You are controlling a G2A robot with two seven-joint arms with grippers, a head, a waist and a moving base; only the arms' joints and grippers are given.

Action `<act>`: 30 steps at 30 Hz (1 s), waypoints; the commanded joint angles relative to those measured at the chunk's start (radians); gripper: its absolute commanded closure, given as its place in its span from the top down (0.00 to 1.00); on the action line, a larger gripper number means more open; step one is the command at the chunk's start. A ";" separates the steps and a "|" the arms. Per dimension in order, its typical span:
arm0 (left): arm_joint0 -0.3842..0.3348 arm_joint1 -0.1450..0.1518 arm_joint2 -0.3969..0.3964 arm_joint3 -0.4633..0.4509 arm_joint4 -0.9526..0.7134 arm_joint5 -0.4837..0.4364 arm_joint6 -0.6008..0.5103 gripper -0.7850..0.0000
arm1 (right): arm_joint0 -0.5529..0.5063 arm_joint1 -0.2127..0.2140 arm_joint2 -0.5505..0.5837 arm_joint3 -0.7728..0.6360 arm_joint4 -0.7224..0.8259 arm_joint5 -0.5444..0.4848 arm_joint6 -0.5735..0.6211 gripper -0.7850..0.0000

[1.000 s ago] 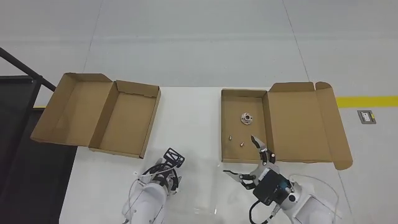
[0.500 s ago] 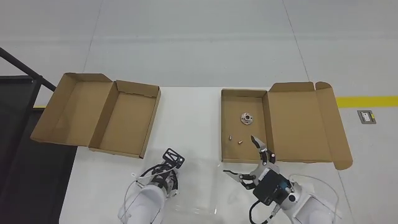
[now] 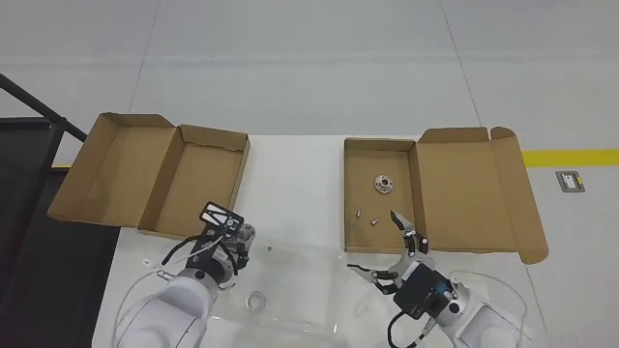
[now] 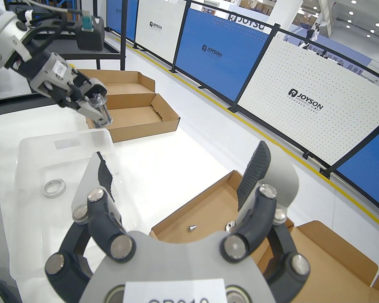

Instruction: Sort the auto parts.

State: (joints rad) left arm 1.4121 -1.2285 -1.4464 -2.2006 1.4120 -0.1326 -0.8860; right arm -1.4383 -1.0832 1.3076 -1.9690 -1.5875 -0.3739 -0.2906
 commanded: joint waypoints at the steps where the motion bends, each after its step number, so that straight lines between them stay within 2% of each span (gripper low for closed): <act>1: -0.006 0.003 -0.068 -0.018 -0.074 -0.016 0.006 0.00 | 0.000 0.000 0.000 0.000 0.000 0.000 0.000 1.00; 6: -0.015 0.009 -0.194 -0.043 -0.200 -0.044 0.029 0.00 | 0.000 0.000 0.000 0.000 0.000 0.000 0.000 1.00; 15: -0.015 0.009 -0.194 -0.043 -0.200 -0.044 0.029 0.00 | 0.000 0.000 0.000 0.000 0.000 0.000 0.000 1.00; 17: 0.016 0.010 -0.177 -0.053 -0.190 -0.071 0.052 0.00 | 0.000 0.000 0.000 0.000 0.000 0.000 0.000 1.00; 19: 0.044 0.009 -0.175 -0.061 -0.112 -0.019 0.117 0.00 | 0.000 0.000 0.000 0.000 0.000 0.000 0.000 1.00; 21: 0.042 0.005 -0.138 -0.016 0.000 0.075 0.178 0.00 | 0.000 0.000 0.000 0.000 0.000 0.000 0.000 1.00; 24: -0.059 -0.002 -0.098 0.106 0.060 0.180 0.166 0.00 | 0.000 0.000 0.000 0.000 0.000 0.000 0.000 1.00; 30: -0.346 -0.015 -0.036 0.441 0.075 0.270 0.105 0.00 | 0.000 0.000 0.000 0.000 0.000 0.000 0.000 1.00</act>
State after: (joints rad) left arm 1.1234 -1.2411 -1.4953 -1.8368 1.4823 0.1221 -0.7813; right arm -1.4383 -1.0832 1.3076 -1.9690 -1.5874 -0.3739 -0.2906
